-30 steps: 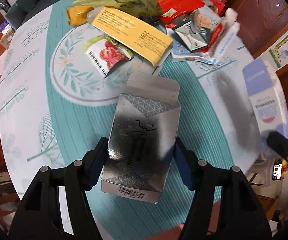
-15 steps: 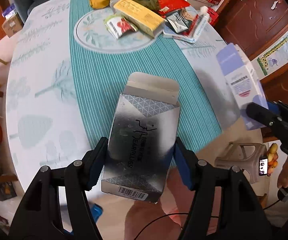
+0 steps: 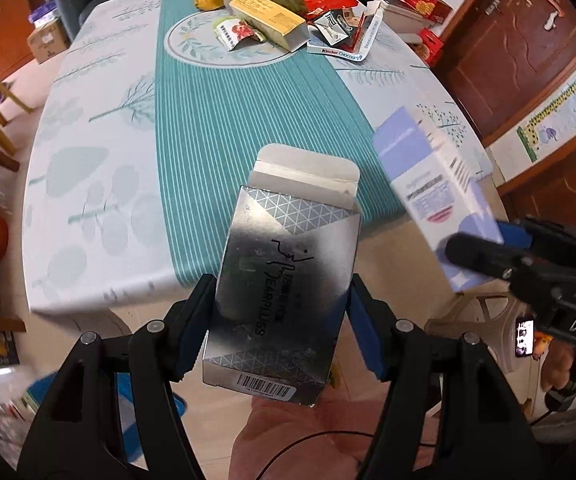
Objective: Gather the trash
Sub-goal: 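Carry both boxes down over the black bin while both tools open to drop them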
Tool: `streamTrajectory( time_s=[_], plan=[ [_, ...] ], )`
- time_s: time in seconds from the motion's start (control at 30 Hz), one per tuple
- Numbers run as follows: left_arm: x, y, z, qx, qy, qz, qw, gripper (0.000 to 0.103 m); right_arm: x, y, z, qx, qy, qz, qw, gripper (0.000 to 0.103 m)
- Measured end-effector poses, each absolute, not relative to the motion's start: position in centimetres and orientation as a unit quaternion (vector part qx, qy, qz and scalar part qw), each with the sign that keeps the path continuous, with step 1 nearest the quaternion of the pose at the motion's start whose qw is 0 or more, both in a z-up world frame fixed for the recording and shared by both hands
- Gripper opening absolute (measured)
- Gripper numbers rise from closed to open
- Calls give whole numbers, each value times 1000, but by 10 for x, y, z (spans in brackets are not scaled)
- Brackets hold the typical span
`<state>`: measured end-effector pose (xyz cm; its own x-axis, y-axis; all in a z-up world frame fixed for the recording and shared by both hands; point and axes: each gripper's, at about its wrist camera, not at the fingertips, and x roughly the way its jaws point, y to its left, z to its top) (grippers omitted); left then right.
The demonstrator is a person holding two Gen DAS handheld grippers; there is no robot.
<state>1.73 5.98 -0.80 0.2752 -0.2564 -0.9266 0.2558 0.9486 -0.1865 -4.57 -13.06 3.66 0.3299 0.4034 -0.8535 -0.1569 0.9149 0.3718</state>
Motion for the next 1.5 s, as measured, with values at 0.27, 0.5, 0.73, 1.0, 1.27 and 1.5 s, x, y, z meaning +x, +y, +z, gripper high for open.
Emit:
streamTrajectory(
  time_s=[0.27,0.5,0.73,1.0,1.27,1.5],
  plan=[
    [-30,42,-35,-33,583,-107,805,61,-86,-142,6,118,553,201,800,37],
    [-56,24,-77,-41,590,-71,803,61,-117,-152,-47,90,578,217,782,37],
    [-64,20,-151,-41,614,-51,786,62,-117,-158,-128,85,613,206,758,37],
    [-46,20,-252,-47,622,-45,781,63,-88,-153,-245,91,631,174,751,37],
    [-23,27,-339,-60,638,-33,767,71,-60,-147,-341,104,637,133,752,53],
    [-15,48,-365,-56,632,-25,772,87,-58,-143,-377,125,626,105,763,69]
  ],
)
